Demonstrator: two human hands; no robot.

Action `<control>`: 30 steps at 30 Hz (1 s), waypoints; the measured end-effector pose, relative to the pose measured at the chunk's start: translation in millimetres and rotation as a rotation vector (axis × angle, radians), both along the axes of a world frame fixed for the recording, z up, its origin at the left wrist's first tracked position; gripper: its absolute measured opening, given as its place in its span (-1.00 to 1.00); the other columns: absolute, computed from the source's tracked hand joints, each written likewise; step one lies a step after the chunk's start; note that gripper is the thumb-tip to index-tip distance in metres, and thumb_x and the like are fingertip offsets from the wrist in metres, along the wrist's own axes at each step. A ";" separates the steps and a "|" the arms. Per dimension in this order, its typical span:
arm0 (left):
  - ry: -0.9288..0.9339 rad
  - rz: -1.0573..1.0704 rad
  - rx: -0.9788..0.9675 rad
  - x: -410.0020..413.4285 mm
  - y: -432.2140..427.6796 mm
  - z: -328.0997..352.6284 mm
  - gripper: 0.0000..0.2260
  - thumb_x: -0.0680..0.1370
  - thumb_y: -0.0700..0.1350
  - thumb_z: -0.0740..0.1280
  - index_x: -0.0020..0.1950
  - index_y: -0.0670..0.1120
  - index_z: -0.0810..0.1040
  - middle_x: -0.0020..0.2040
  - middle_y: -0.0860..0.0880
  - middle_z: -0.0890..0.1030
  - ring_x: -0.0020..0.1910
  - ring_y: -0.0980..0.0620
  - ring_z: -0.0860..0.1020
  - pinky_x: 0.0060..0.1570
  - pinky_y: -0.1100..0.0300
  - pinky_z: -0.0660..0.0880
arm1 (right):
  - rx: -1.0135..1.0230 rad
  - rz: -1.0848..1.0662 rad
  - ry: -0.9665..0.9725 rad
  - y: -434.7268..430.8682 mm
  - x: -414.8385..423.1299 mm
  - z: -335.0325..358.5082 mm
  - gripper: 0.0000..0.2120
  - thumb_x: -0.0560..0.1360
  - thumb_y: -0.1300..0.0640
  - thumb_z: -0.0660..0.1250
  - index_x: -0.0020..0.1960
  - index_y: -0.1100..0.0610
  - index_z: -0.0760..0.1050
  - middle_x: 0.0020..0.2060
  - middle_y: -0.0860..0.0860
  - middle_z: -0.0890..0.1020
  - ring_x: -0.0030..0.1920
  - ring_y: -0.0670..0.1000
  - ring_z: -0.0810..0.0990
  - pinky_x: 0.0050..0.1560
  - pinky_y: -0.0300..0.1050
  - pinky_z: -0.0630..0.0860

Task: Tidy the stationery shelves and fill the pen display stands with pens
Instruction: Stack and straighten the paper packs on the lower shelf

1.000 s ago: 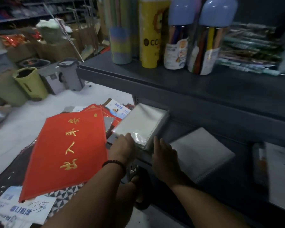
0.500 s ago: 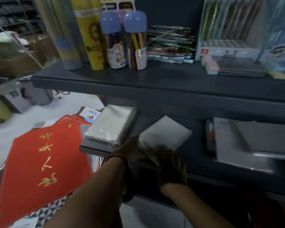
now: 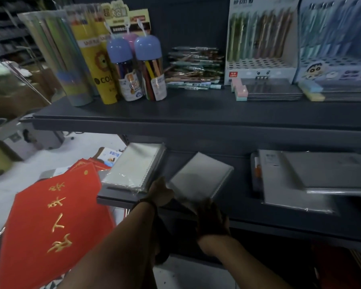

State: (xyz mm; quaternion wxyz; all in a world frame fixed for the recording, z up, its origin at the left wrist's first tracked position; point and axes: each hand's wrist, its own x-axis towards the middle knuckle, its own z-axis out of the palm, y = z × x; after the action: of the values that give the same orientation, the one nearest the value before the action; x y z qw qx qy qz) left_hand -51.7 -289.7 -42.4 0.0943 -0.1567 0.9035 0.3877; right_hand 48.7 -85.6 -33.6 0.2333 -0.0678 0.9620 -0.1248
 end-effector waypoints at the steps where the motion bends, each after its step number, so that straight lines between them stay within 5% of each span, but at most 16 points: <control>1: 0.037 0.080 0.089 6.4 5.2 14.2 -0.57 0.25 -0.06 0.48 0.09 -0.11 0.61 0.03 -0.23 0.68 0.12 -0.25 0.67 0.04 -0.03 0.59 | -0.019 -0.027 0.000 1.3 -0.4 1.6 -0.37 0.74 0.03 0.01 0.71 -0.02 -0.23 0.68 0.10 -0.29 0.68 0.15 -0.24 0.62 0.25 -0.11; 4: 0.005 0.238 0.369 6.9 3.6 26.3 -0.57 0.38 -0.08 0.45 0.24 -0.17 0.61 0.09 -0.24 0.65 0.14 -0.23 0.67 0.12 -0.07 0.65 | -0.051 -0.049 0.001 4.7 -0.3 3.8 -0.35 0.74 0.08 0.00 0.71 0.06 -0.26 0.68 0.09 -0.29 0.68 0.12 -0.25 0.63 0.26 -0.11; 8: -0.110 0.258 0.621 18.5 0.9 33.3 -0.92 0.66 -0.27 0.32 0.14 -0.15 0.56 0.10 -0.25 0.62 -0.02 -0.18 0.65 0.00 -0.09 0.69 | -0.053 -0.040 0.010 9.0 3.0 2.1 -0.32 0.71 -0.06 0.00 0.71 0.07 -0.23 0.68 0.10 -0.27 0.69 0.11 -0.22 0.64 0.22 -0.10; 10: -0.037 0.327 0.704 22.4 4.3 36.4 -0.89 0.65 -0.31 0.30 0.03 -0.16 0.60 -0.01 -0.27 0.65 -0.07 -0.19 0.66 -0.15 -0.06 0.70 | -0.212 -0.127 0.117 7.4 8.0 5.0 -0.14 0.52 -0.29 -0.10 0.71 0.13 0.02 0.70 0.17 -0.02 0.69 0.15 -0.02 0.61 0.18 0.01; 12: 0.102 0.378 0.762 25.2 0.6 42.0 -0.85 0.63 -0.33 0.32 0.10 -0.18 0.66 -0.05 -0.24 0.71 -0.12 -0.18 0.69 -0.18 -0.06 0.71 | -0.298 -0.229 0.251 1.9 9.2 3.6 -0.07 0.40 -0.32 -0.18 0.61 0.13 0.32 0.61 0.16 0.31 0.62 0.18 0.25 0.53 0.13 0.18; 15: 0.208 0.434 0.890 33.5 -14.4 55.6 -0.80 0.64 -0.36 0.31 0.18 -0.19 0.66 -0.07 -0.21 0.71 -0.16 -0.18 0.68 -0.22 -0.07 0.71 | -0.315 -0.330 0.199 -14.5 -1.5 -0.5 -0.50 0.69 -0.08 0.05 0.58 0.04 0.33 0.51 0.09 0.44 0.49 0.15 0.41 0.47 0.00 0.30; 19: 0.315 0.465 0.981 50.6 -41.3 69.7 -0.79 0.65 -0.36 0.29 0.03 -0.18 0.71 -0.08 -0.28 0.66 -0.32 -0.19 0.64 -0.29 -0.01 0.59 | -0.614 -0.420 0.130 -49.3 -21.4 12.3 -0.29 0.53 -0.29 0.22 0.55 0.09 0.39 0.46 0.15 0.50 0.42 0.19 0.51 0.39 -0.04 0.40; 22: 0.426 0.421 1.059 62.8 -68.7 71.8 -0.81 0.67 -0.30 0.31 0.19 -0.16 0.68 0.05 -0.23 0.72 -0.10 -0.25 0.70 -0.16 -0.06 0.68 | -0.822 -0.478 0.121 -75.0 -36.1 27.0 -0.49 0.57 0.10 0.45 0.50 0.02 0.48 0.33 0.12 0.62 0.32 0.15 0.61 0.25 -0.07 0.51; 24: 0.473 0.415 1.074 67.1 -84.1 68.8 -0.78 0.68 -0.26 0.29 0.30 -0.15 0.61 0.12 -0.21 0.72 0.04 -0.22 0.70 -0.04 -0.03 0.71 | -0.905 -0.463 0.128 -86.7 -46.5 24.6 -0.58 0.52 0.16 0.51 0.35 -0.04 0.59 0.13 0.06 0.72 0.09 -0.06 0.72 -0.01 -0.24 0.58; 26: 0.504 0.458 1.033 69.0 -93.6 65.8 -0.82 0.70 -0.23 0.28 0.25 -0.08 0.61 0.07 -0.18 0.70 0.00 -0.16 0.67 -0.03 0.03 0.69 | -0.958 -0.476 0.151 -97.0 -52.5 21.9 -0.63 0.46 0.19 0.56 0.22 -0.03 0.66 0.00 -0.01 0.75 -0.09 -0.23 0.70 -0.14 -0.35 0.55; 30: 0.482 0.566 0.940 58.4 -112.1 57.4 -0.83 0.70 -0.19 0.30 0.24 -0.01 0.61 0.08 -0.16 0.67 -0.04 -0.10 0.64 0.06 -0.02 0.64 | -1.083 -0.546 0.175 -123.2 -61.3 10.0 -0.58 0.43 0.38 0.53 0.15 -0.04 0.66 -0.10 -0.06 0.76 -0.15 -0.18 0.74 -0.14 -0.20 0.66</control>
State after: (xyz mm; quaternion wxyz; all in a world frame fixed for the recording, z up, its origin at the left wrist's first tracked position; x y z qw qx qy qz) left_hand 6.7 -401.8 14.9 -0.1609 -0.2403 0.5541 0.7806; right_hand -12.6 -208.8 -23.7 0.0453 0.0625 0.7602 -0.6451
